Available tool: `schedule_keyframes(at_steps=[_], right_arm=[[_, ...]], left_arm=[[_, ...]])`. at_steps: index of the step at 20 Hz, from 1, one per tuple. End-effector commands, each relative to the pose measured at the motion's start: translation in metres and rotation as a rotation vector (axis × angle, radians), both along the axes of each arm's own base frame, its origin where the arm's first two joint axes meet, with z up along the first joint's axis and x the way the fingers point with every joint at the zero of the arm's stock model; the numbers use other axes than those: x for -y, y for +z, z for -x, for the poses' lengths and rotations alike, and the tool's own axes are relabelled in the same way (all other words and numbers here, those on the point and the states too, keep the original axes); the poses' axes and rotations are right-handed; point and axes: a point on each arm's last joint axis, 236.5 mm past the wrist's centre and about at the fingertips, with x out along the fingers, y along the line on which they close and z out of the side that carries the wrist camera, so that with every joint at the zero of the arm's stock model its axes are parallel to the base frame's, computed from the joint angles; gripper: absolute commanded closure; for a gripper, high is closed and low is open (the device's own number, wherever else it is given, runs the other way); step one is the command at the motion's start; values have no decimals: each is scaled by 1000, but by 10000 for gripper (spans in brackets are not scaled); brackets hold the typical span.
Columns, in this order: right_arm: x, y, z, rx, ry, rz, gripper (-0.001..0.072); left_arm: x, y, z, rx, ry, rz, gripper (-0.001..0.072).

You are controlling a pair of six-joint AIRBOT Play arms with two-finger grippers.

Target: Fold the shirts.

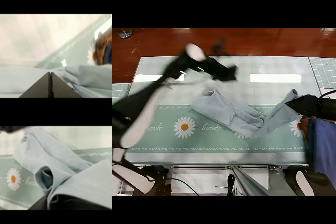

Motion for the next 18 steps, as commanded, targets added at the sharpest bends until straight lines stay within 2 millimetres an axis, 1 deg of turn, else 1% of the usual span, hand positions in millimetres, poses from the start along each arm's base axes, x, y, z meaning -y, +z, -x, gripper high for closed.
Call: schedule_keyframes(at_steps=[1, 3, 4, 5, 6, 7, 8, 9, 10, 11, 12, 14, 16, 18], right_arm=[[-28, 17, -14, 31, 69, -155, 687], [-53, 18, -26, 40, 125, -184, 686], [-72, 17, -31, 40, 175, -178, 686], [-93, 15, -37, 41, 218, -173, 687], [-118, 12, -45, 39, 259, -171, 686], [-140, 7, -54, 36, 292, -163, 687], [-165, 1, -64, 26, 327, -164, 686], [-187, -7, -73, 12, 360, -161, 686], [-208, -20, -83, -5, 390, -149, 686], [-225, -32, -93, -25, 412, -140, 686], [-242, -46, -101, -49, 433, -135, 686], [-269, -72, -112, -95, 457, -130, 686], [-290, -95, -119, -133, 473, -125, 686], [-307, -115, -124, -158, 480, -121, 686]], left_arm=[[-138, 57, -42, 97, 169, -70, 686], [-216, 100, -48, 211, 284, -155, 685], [-249, 128, -44, 264, 346, -164, 685], [-274, 155, -37, 317, 400, -167, 685], [-294, 181, -26, 378, 439, -176, 685], [-309, 205, -11, 443, 463, -191, 685], [-315, 223, 6, 496, 473, -205, 685], [-318, 236, 26, 551, 466, -228, 685], [-320, 243, 46, 590, 459, -255, 685], [-321, 243, 63, 606, 463, -283, 685], [-324, 238, 81, 612, 473, -316, 684], [-326, 219, 108, 597, 481, -351, 684], [-315, 193, 128, 559, 474, -325, 685], [-300, 169, 137, 525, 469, -259, 684]])
